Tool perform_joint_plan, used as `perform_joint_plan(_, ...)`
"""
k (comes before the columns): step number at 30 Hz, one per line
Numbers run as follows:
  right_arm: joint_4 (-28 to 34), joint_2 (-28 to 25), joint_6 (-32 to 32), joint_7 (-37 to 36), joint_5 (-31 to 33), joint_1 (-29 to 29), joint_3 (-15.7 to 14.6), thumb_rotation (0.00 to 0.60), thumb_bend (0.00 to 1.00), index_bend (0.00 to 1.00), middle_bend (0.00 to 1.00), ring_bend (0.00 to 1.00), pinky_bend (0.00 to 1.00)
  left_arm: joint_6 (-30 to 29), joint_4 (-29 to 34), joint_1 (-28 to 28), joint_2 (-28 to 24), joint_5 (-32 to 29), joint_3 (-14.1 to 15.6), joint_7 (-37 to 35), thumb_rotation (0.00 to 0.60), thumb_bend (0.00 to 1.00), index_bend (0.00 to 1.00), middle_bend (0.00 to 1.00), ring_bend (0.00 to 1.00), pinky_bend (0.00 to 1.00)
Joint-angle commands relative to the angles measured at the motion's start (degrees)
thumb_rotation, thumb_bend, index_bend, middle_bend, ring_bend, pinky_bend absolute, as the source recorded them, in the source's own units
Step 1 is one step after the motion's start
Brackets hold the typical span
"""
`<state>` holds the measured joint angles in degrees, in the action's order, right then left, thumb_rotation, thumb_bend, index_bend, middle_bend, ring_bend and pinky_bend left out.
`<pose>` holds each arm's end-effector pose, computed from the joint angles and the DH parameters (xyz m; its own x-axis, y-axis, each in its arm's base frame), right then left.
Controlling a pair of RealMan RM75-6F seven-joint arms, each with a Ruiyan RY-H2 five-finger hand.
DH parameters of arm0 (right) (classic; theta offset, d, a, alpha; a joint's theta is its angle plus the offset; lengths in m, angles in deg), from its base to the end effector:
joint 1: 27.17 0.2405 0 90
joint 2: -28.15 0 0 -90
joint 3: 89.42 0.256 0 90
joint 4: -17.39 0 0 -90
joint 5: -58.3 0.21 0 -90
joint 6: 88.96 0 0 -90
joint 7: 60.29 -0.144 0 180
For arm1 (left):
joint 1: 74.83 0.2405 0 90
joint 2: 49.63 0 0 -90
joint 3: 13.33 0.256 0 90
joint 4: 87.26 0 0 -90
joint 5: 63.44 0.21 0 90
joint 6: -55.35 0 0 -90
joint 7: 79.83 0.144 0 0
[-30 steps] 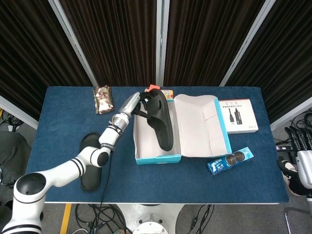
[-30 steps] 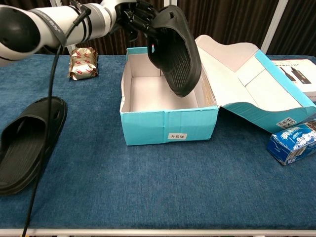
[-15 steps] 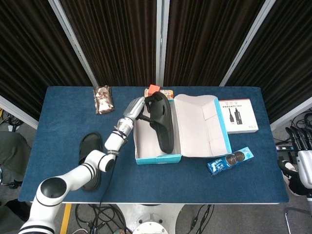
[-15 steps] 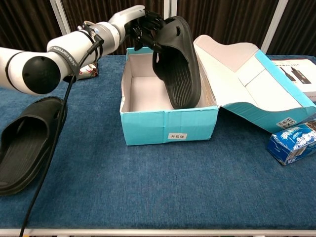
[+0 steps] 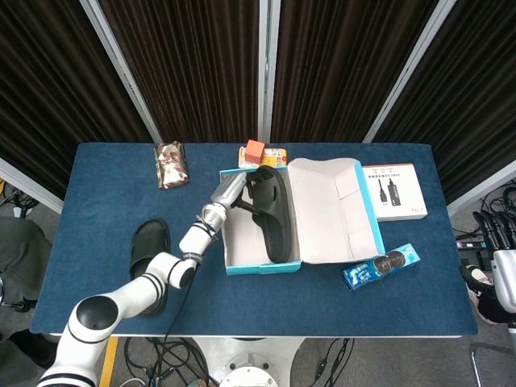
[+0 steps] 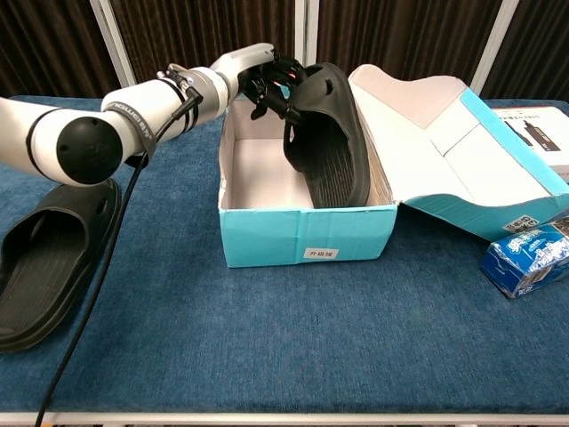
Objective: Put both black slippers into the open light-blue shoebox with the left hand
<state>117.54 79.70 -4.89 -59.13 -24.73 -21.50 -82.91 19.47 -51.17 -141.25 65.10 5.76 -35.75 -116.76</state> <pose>-0.2935 -0.1967 0.2237 0.4786 0.0544 0.8764 -0.8780 0.0142 0.4785 -0.0487 0.4543 -0.0983 -0.1865 0.4602 0.8680 0.9347 -0.1891 0.3010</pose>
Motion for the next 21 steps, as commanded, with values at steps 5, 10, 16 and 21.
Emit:
perform_joint_plan(5, 0.41, -0.15, -0.08, 0.44, 0.08, 0.08, 0.03, 0.6, 0.14, 0.0, 0.08, 0.0, 0.02, 3.98, -0.85, -1.03, 0.22, -1.98, -0.61, 1.49, 0.6, 0.0, 0.57, 0.57, 0.55, 0.8)
perform_joint_plan(10, 0.64, -0.19, -0.24, 0.76, 0.22, 0.23, 0.11, 0.6, 0.14, 0.0, 0.08, 0.0, 0.02, 5.6, -1.76, -1.16, 0.76, -2.11, 0.01, 2.68, 0.6, 0.0, 0.57, 0.56, 0.54, 0.8)
perform_joint_plan(16, 0.77, -0.14, -0.53, 1.04, 0.41, 0.4, 0.14, 0.6, 0.14, 0.0, 0.08, 0.0, 0.02, 6.15, -3.04, -1.3, 1.7, -2.11, 0.26, 3.53, 0.6, 0.0, 0.57, 0.56, 0.54, 0.8)
perform_joint_plan(21, 0.89, -0.19, -0.56, 1.19, 0.55, 0.46, 0.2, 0.6, 0.14, 0.0, 0.08, 0.0, 0.02, 7.16, -3.83, -1.58, 1.98, -1.85, 0.79, 4.83, 0.6, 0.0, 0.56, 0.55, 0.53, 0.8)
